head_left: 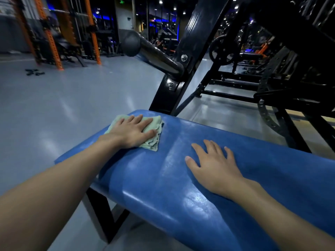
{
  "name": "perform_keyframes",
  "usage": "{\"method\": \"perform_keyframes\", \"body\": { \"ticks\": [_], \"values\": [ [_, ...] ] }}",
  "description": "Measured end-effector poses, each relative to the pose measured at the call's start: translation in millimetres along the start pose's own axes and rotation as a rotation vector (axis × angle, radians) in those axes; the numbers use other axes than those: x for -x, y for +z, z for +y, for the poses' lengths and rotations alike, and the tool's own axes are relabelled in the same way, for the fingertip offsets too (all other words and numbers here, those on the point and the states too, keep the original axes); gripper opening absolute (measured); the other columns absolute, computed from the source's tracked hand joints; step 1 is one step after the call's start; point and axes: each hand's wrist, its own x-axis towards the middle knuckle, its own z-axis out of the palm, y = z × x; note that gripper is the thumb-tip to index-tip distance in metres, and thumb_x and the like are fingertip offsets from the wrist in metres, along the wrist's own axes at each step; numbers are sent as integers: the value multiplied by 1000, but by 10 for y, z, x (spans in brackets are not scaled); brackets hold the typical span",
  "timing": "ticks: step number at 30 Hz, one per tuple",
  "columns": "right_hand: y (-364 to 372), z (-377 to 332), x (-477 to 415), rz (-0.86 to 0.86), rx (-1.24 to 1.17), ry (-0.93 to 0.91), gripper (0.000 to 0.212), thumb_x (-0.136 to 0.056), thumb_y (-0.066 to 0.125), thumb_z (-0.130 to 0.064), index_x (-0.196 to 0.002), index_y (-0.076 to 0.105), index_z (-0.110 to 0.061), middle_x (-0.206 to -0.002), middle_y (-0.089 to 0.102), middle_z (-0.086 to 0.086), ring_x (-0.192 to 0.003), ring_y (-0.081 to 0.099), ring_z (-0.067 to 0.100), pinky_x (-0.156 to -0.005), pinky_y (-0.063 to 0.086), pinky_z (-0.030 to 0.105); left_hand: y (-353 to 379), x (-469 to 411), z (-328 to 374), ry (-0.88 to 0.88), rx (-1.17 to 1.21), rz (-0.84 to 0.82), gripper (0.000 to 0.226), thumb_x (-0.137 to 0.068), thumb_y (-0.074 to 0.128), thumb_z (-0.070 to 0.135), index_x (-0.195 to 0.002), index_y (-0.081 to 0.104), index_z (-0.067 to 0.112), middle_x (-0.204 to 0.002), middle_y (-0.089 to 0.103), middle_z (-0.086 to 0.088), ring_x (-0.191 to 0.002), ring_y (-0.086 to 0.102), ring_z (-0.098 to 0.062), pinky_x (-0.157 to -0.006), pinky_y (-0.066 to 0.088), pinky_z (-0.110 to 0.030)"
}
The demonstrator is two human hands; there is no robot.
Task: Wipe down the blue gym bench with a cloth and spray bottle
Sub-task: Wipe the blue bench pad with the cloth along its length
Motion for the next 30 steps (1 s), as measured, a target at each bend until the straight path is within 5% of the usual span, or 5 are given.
{"method": "perform_keyframes", "body": {
  "ticks": [11,16,22,30],
  "values": [
    [-99,194,213,-65,33,-30,66,-92,12,-68,-154,11,-43,-165,-5,-4,-150,-15,16,-117,-13,55,-88,417,-331,-113,37,5,83,-75,11,85,-150,16,51,-161,25,4,-145,27,-26,-116,21,-52],
    [-73,315,427,-100,71,47,69,-89,7,-73,-153,0,-48,-165,-12,-5,-150,-17,22,-116,-10,59,-82,626,-232,-127,12,-48,81,-80,12,84,-153,7,51,-167,6,7,-153,7,-25,-119,10,-54],
    [-88,340,445,-46,8,4,66,-92,12,-70,-153,12,-44,-166,-2,-5,-151,-9,21,-117,-8,59,-88,818,108,-66,-62,-64,66,-94,13,73,-154,1,48,-167,2,7,-153,3,-24,-120,5,-53],
    [-287,1006,1060,-116,111,126,68,-87,7,-75,-151,0,-52,-164,-15,-9,-150,-18,18,-117,-10,57,-29,993,734,53,-73,-63,85,-75,-3,80,-154,-1,48,-167,1,8,-153,3,-24,-120,3,-55]
  ]
}}
